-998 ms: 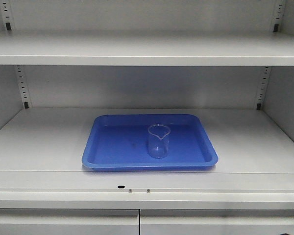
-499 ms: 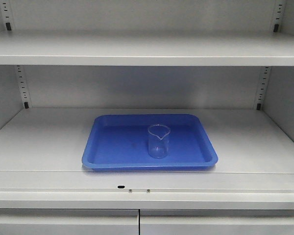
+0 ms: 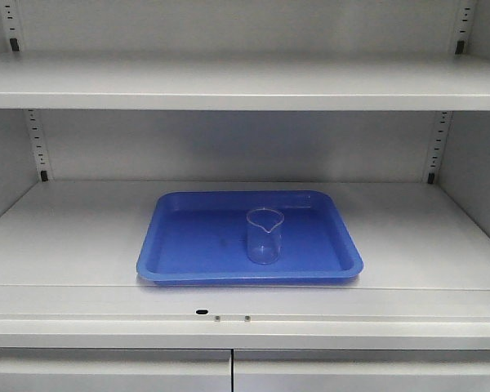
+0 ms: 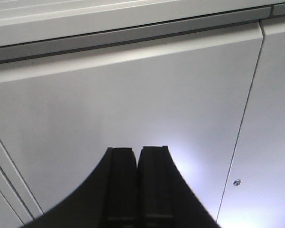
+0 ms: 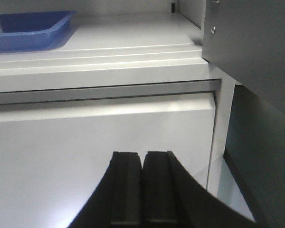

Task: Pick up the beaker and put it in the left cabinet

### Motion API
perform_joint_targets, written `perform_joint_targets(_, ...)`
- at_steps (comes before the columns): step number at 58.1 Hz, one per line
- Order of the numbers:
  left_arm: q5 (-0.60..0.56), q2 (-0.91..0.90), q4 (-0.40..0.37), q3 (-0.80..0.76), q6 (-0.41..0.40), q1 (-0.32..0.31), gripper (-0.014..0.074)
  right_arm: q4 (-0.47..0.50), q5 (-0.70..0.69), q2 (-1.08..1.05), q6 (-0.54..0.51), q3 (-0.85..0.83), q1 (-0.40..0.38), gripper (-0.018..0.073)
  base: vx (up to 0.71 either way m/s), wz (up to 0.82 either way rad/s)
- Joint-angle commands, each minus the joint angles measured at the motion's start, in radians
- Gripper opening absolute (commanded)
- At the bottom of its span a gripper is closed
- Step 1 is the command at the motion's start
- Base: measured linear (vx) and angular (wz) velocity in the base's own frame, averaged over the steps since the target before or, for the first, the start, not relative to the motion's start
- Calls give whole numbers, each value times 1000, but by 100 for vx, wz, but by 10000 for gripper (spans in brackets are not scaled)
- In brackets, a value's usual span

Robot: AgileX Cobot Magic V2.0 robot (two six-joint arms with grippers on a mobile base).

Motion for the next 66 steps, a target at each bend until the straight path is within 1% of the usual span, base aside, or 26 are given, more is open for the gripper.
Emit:
perform_joint_targets(1,-82,-10,-10,-19,-1,-6,-6,30,-112,-16,-128,5,-3,-6,0,0)
perform_joint_targets(3,-82,-10,-10,-19,-1,-6,-6,30,-117,-17,-159,5,-2,-4,0,0)
perform_joint_targets(6,-82,-10,-10,-19,-1,-6,-6,30,-121,-17,-174,5,-2,-3,0,0)
perform_joint_targets(66,-82,-10,-10,-19,-1,-6,-6,28,-116,-17,-174,4,-3,-2,0,0)
